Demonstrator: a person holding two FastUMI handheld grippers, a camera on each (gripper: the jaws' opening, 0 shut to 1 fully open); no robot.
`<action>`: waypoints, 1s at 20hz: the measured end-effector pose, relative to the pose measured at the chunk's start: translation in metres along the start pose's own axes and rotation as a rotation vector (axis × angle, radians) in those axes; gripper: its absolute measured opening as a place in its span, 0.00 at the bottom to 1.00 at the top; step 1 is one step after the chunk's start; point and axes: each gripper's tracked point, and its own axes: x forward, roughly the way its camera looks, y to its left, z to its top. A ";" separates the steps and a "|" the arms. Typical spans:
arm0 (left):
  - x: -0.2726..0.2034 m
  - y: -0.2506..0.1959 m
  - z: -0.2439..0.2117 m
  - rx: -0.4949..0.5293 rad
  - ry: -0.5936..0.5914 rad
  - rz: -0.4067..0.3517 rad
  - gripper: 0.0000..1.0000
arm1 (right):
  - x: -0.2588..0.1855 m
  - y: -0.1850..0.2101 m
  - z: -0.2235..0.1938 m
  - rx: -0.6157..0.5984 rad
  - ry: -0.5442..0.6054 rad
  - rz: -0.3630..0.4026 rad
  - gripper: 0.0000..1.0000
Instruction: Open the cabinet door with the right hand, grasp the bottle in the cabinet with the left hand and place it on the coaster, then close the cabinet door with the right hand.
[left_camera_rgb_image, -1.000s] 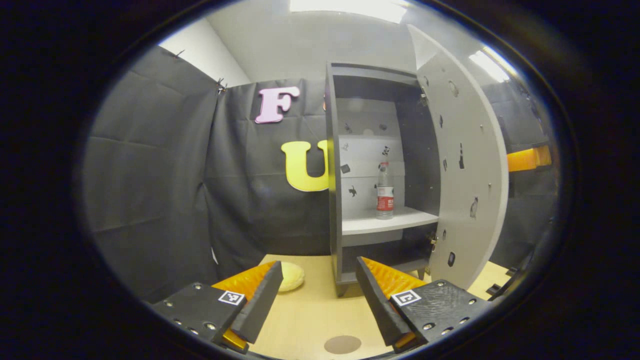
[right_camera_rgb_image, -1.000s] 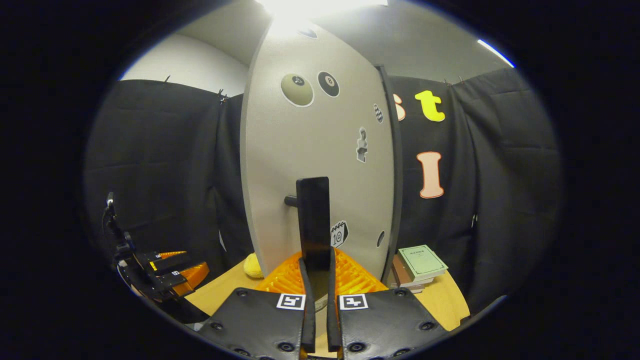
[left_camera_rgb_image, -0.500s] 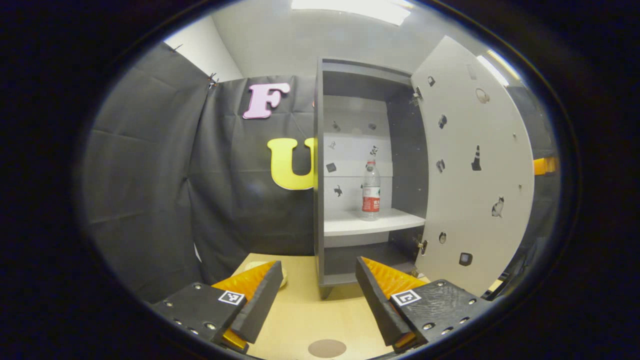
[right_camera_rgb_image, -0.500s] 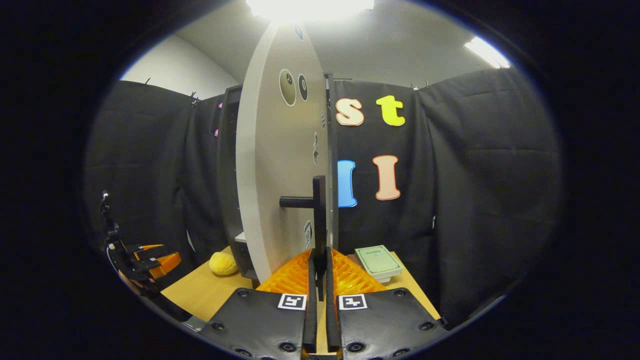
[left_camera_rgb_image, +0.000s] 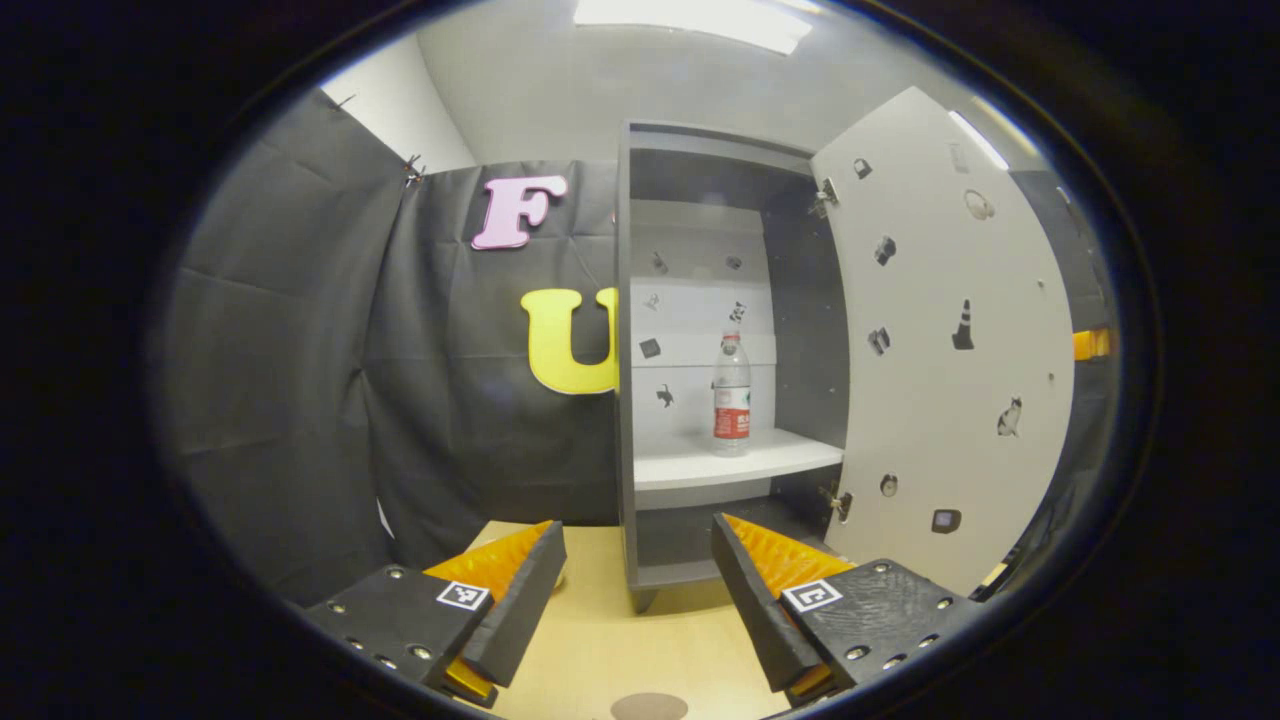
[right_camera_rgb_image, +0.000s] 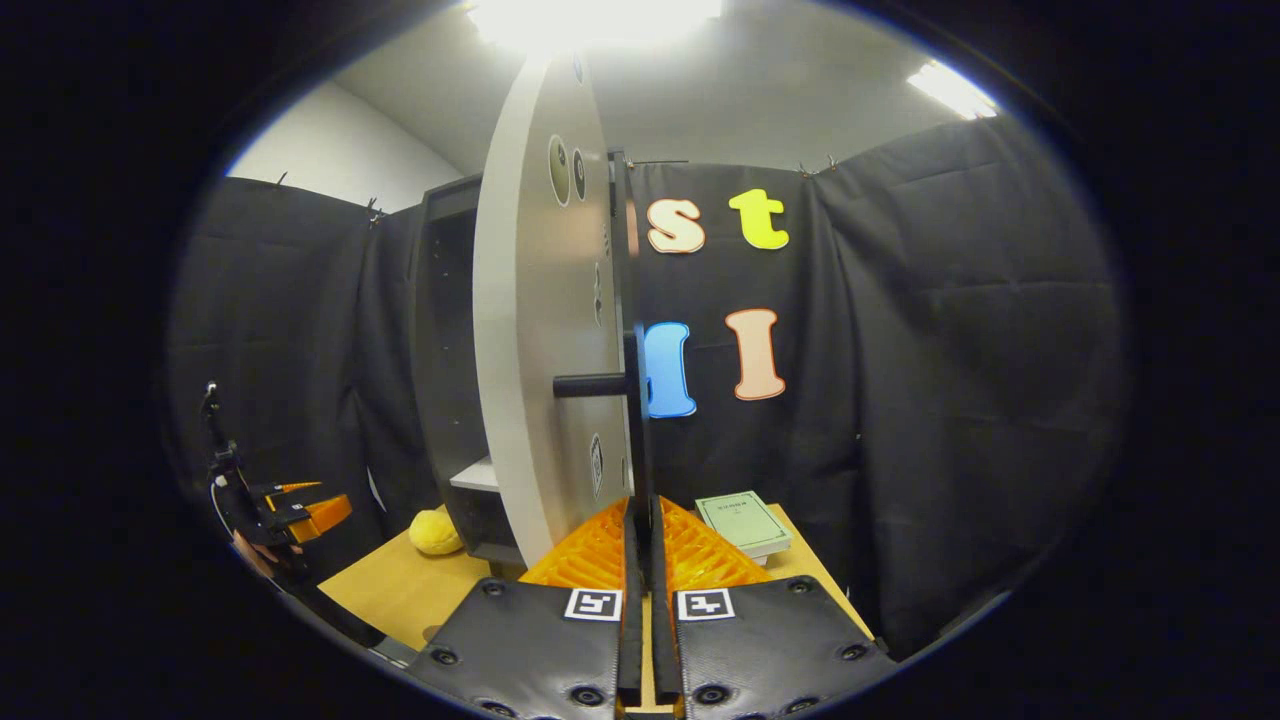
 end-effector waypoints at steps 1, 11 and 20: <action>-0.001 -0.001 -0.001 -0.001 0.001 -0.007 0.88 | -0.001 0.002 0.000 0.018 -0.002 -0.007 0.06; 0.009 -0.001 -0.011 -0.012 0.026 -0.032 0.90 | -0.033 0.008 -0.025 -0.016 0.125 -0.111 0.31; 0.025 -0.009 -0.010 -0.061 0.003 -0.069 0.90 | -0.021 0.060 -0.007 0.058 0.045 0.001 0.97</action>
